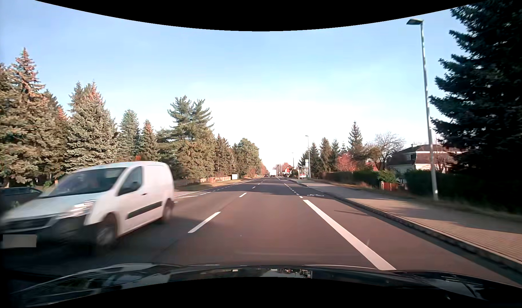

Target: Follow the waypoints while adhering to traffic rules and regulations

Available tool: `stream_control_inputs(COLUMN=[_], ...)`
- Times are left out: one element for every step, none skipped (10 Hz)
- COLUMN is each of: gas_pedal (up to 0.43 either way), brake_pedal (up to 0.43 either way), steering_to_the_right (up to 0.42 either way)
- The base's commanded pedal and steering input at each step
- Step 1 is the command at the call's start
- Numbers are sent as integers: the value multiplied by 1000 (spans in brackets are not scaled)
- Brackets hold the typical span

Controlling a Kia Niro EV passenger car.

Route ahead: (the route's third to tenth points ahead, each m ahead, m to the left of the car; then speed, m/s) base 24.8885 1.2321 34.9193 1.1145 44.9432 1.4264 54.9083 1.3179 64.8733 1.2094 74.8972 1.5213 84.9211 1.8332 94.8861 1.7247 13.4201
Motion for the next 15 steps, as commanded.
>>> stream_control_inputs(gas_pedal=[130,130,130,130,130,130,130,130,130,130,130,130,130,130,130], brake_pedal=[0,0,0,0,0,0,0,0,0,0,0,0,0,0,0], steering_to_the_right=[-4,-4,-4,-4,-4,-4,-4,-4,-4,-4,-3,-3,-3,-3,-2])
